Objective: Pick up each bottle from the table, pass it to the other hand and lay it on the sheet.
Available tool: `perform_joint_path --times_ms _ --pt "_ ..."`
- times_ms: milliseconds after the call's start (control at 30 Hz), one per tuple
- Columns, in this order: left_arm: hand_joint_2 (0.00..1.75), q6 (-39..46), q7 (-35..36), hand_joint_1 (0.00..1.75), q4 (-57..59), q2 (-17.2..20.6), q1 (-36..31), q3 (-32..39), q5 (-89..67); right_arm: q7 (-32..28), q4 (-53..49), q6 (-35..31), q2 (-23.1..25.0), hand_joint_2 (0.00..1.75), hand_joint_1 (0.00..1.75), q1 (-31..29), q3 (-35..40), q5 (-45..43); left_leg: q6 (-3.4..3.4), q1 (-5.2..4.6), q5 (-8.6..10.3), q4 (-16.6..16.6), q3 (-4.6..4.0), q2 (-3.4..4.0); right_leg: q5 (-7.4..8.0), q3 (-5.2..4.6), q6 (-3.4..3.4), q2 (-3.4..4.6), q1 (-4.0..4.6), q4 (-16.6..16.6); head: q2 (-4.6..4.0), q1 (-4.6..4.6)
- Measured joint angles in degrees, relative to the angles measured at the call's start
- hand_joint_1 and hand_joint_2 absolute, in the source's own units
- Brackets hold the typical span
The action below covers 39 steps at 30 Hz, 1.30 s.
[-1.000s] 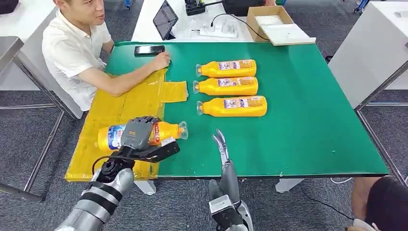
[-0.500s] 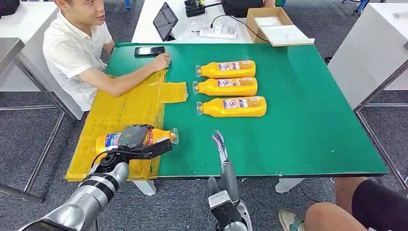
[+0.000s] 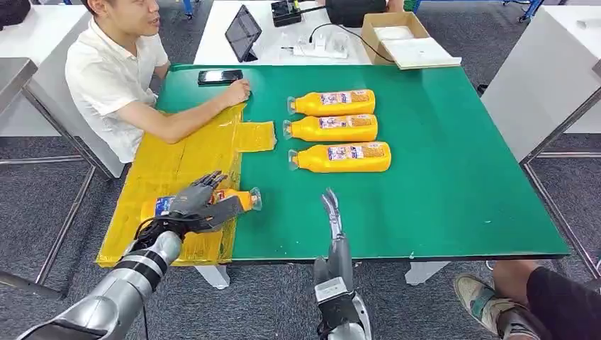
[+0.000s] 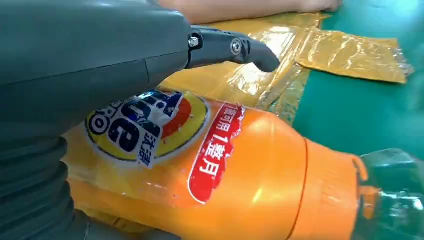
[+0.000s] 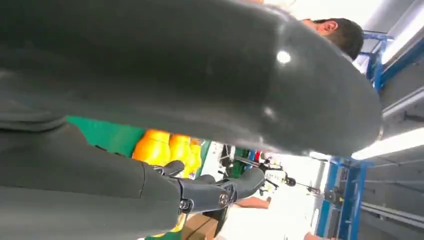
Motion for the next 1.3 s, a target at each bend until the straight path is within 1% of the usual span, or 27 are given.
perform_joint_path --times_ms 167,400,567,867,1100,1300 --pt "1.75 -3.9 -1.9 0.0 -5.7 0.9 2.7 0.5 5.8 -1.2 0.3 -0.7 0.2 0.0 0.0 0.0 -1.7 -1.2 0.0 0.0 0.0 0.0 -0.03 0.04 0.0 -0.03 0.0 0.0 0.0 0.0 0.0 0.0" --pt "1.75 -4.7 -1.6 0.0 -15.2 1.9 7.6 0.5 8.6 -1.9 1.3 -0.8 0.4 0.0 0.0 0.0 -3.5 -2.2 0.01 -0.01 0.01 0.0 -0.25 0.0 0.0 -0.23 0.0 0.0 -0.01 0.0 0.0 0.02" --pt "1.75 -4.7 -1.6 0.0 -18.0 2.3 9.2 0.5 8.7 -1.9 1.8 -0.8 0.7 0.0 0.0 0.0 -3.8 -2.2 0.01 -0.01 0.01 0.0 -0.42 0.0 0.0 -0.4 0.0 0.0 -0.01 0.0 0.0 0.0" --pt "1.75 -4.0 -1.3 0.0 -20.5 2.6 11.0 0.5 11.2 -2.1 2.6 -0.8 0.8 0.0 0.0 -0.2 -4.1 -1.9 0.01 -0.01 0.01 0.0 -0.47 0.0 0.0 -0.45 0.01 0.0 -0.01 0.0 0.0 0.0" --pt "1.75 -3.6 -1.6 0.0 -26.3 3.4 14.1 0.5 14.7 -2.2 2.8 -1.1 0.8 0.0 0.0 -0.3 -4.1 -1.3 0.01 -0.01 0.01 0.0 -0.5 0.01 0.0 -0.48 0.01 0.0 -0.01 0.0 0.0 0.02" --pt "1.75 -1.3 -1.3 0.0 -29.5 3.8 16.2 1.3 16.3 -2.2 3.4 -1.1 1.0 0.0 0.0 -0.3 -4.2 -2.0 0.01 -0.01 0.01 0.0 -0.52 0.0 -0.01 -0.5 0.0 0.0 -0.01 0.0 0.0 0.02"
